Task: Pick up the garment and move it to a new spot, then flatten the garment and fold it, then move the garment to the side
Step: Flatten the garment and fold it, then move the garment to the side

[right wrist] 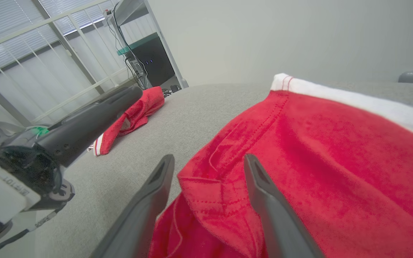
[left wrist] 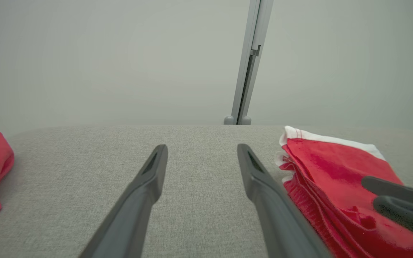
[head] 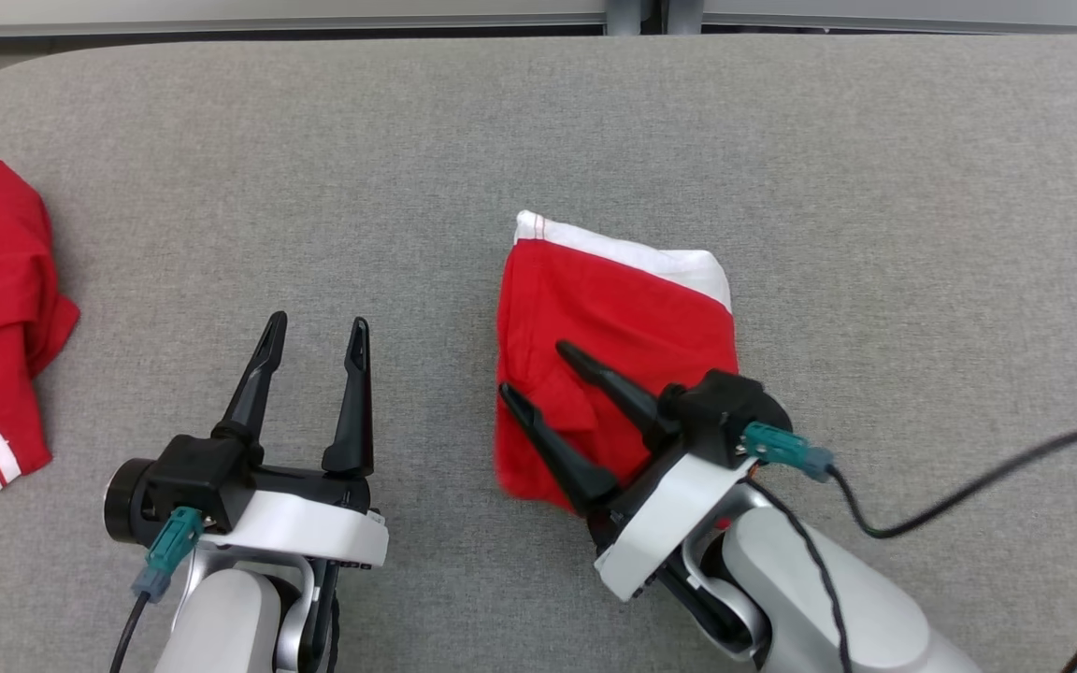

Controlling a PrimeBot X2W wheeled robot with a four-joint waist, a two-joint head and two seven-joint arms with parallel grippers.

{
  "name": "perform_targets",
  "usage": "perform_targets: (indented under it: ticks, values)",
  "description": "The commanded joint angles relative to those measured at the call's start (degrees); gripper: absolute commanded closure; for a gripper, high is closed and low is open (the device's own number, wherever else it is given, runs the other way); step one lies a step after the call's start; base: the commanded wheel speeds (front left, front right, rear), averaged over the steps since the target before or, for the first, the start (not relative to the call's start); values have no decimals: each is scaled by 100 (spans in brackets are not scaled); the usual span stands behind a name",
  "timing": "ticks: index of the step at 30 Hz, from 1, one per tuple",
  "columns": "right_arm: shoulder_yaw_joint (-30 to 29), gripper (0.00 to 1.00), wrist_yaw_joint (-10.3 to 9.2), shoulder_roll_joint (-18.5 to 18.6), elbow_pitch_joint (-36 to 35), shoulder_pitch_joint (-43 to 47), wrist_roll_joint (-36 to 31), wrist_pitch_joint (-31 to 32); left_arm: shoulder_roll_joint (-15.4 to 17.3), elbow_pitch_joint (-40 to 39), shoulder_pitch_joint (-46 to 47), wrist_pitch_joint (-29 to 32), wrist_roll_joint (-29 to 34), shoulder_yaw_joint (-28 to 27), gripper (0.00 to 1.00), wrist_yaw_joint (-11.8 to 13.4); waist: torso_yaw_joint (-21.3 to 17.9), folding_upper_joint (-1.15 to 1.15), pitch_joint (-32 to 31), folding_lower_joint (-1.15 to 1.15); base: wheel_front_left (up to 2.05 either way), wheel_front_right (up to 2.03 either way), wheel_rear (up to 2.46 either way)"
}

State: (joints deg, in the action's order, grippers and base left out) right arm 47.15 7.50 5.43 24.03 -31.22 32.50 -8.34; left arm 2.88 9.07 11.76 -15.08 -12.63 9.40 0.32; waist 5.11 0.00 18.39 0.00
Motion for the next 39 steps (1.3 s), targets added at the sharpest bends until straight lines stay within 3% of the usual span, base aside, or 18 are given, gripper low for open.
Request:
perform_targets:
  ticks: [1, 7, 16, 22, 39]
  values:
    - [6, 0, -2, 98, -157, -96, 2, -208, 15, 13, 74, -10, 46, -37, 0, 26, -40, 0, -15, 0, 0, 0, 0]
    - [-484, 0, -2, 372, -735, 29, -66, -508, 40, 35, 23, -10, 152, -109, 0, 31, -182, 0, -104, 0, 0, 0, 0]
    - [-2662, 0, -1, 931, -1239, 1068, -589, -527, 135, -32, -102, -10, 236, -294, 0, 57, -417, 0, -281, 0, 0, 0, 0]
    - [-3694, 0, -1, 938, -1641, 1850, -931, -267, 204, -59, -213, -10, 271, -384, 0, 69, -553, 0, -365, 0, 0, 0, 0]
    - [-4043, 0, -2, 703, -2432, 2406, -1260, 240, 288, -28, -318, -10, 253, -342, 0, 124, -632, 0, -452, 0, 0, 0, 0]
